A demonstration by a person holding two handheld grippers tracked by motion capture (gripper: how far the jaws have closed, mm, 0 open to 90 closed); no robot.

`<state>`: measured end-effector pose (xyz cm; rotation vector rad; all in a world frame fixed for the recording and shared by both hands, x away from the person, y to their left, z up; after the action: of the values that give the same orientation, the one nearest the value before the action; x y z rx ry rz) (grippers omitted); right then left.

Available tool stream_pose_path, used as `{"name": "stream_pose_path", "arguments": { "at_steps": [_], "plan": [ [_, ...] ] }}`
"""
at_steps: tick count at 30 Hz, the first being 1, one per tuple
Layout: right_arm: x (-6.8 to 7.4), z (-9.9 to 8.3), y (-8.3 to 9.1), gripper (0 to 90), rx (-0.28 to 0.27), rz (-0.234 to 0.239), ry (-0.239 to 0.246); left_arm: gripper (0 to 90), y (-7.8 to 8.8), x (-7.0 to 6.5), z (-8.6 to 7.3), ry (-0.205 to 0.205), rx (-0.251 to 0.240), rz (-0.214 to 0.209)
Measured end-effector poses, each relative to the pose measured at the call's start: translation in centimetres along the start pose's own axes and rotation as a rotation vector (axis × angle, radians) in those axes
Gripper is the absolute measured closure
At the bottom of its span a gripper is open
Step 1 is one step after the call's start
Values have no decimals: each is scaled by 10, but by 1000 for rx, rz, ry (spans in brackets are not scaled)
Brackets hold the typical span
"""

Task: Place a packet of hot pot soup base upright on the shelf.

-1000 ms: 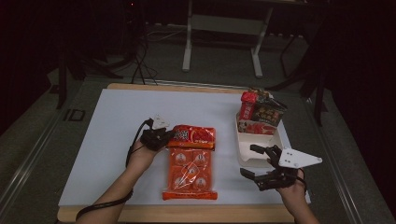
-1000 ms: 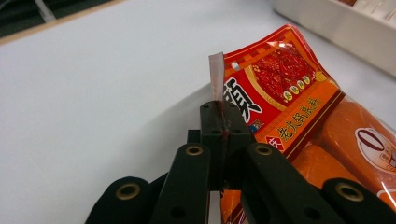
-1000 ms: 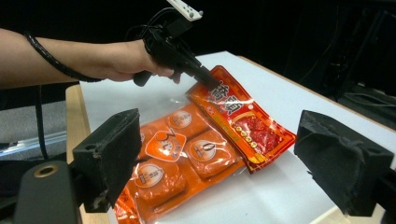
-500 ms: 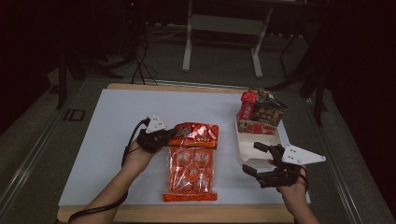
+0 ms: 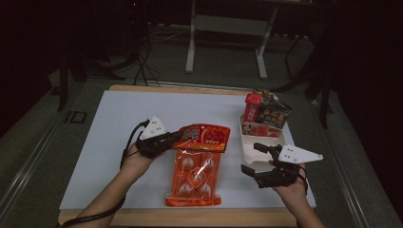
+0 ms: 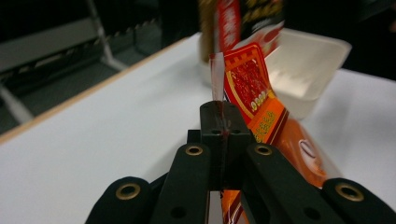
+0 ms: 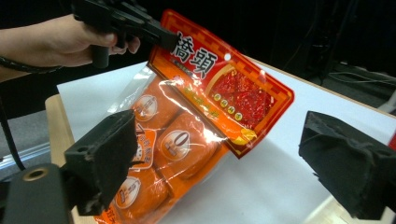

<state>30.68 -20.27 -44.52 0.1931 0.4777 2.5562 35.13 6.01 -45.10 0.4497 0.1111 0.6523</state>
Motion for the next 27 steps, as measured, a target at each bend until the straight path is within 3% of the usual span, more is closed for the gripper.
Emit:
{"name": "stream_pose_path", "arguments": {
  "at_steps": [7, 13, 15, 17, 20, 23, 25, 26, 27],
  "plan": [
    [-8, 10, -9, 136, -24, -9, -18, 900, 14, -23, 17, -68, -97, -81],
    [-10, 9, -22, 148, -4, 8, -44, 900, 20, -32, 20, -82, -145, -134],
    [-7, 6, -32, 181, 8, 41, -51, 900, 24, -36, 20, -81, -164, -166],
    [-3, 5, -37, 205, 14, 61, -43, 900, 26, -38, 20, -87, -174, -173],
    [3, 4, -42, 303, 13, 78, -25, 900, 29, -42, 21, -97, -179, -183],
    [7, 3, -44, 520, 13, 98, -7, 900, 31, -44, 21, -103, -175, -178],
    [7, 3, -45, 520, 18, 87, 10, 900, 31, -44, 21, -103, -175, -178],
    [7, 3, -45, 576, 18, 87, 10, 900, 32, -45, 21, -103, -172, -178],
    [12, 4, -46, 710, 31, 105, 25, 900, 33, -45, 20, -104, -168, -177]
  ]
}}
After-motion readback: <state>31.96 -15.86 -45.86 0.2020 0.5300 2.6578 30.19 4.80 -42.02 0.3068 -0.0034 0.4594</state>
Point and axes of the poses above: each handheld gripper's, and its own axes: y roughly backward along the jaws, z roughly out of its top, x roughly to its left, the point moved 8 cm from there along -y, roughly forward along the jaws, and after that the axes turned 3 degrees about x, right-handed, at the moved point
